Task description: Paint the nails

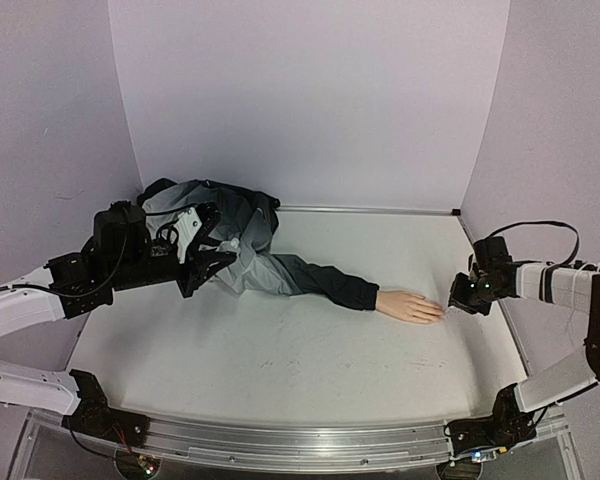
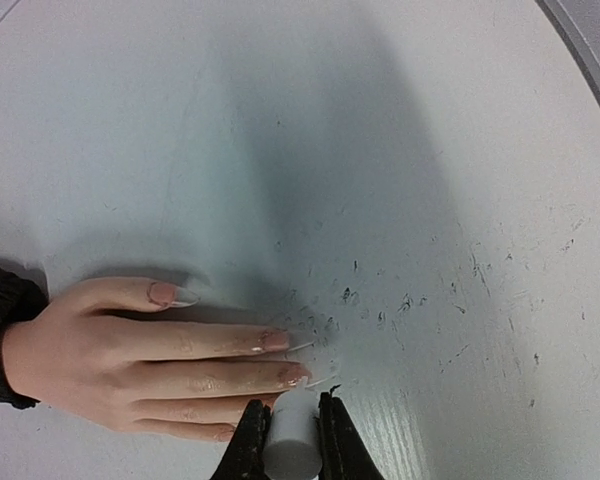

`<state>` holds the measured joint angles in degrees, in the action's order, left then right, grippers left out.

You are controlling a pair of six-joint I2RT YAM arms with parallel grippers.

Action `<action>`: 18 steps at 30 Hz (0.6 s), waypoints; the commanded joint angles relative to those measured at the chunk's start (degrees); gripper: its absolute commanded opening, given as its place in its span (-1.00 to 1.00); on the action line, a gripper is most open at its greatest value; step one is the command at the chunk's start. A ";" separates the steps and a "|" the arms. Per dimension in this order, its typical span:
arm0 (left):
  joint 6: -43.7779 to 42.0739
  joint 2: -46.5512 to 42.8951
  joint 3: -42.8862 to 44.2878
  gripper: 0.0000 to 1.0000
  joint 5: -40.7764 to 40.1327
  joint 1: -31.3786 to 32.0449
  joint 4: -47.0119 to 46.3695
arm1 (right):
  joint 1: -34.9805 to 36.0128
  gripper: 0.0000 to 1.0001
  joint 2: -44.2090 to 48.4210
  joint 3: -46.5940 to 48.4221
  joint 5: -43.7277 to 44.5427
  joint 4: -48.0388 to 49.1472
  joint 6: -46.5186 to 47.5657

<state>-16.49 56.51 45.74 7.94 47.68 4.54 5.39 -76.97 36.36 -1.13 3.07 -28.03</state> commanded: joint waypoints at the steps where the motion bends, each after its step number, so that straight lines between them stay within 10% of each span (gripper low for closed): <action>1: 0.49 -0.90 3.57 -1.00 0.58 0.03 -0.80 | -0.19 -1.00 -0.93 0.98 -0.52 -0.34 0.92; 18: 0.53 -0.88 3.66 -1.00 0.76 -0.02 -0.75 | -0.20 -1.00 -0.44 1.13 5.99 -2.78 -2.37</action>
<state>-16.47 56.51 45.74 7.97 47.68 4.54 5.39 -79.07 36.36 1.91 2.87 -29.21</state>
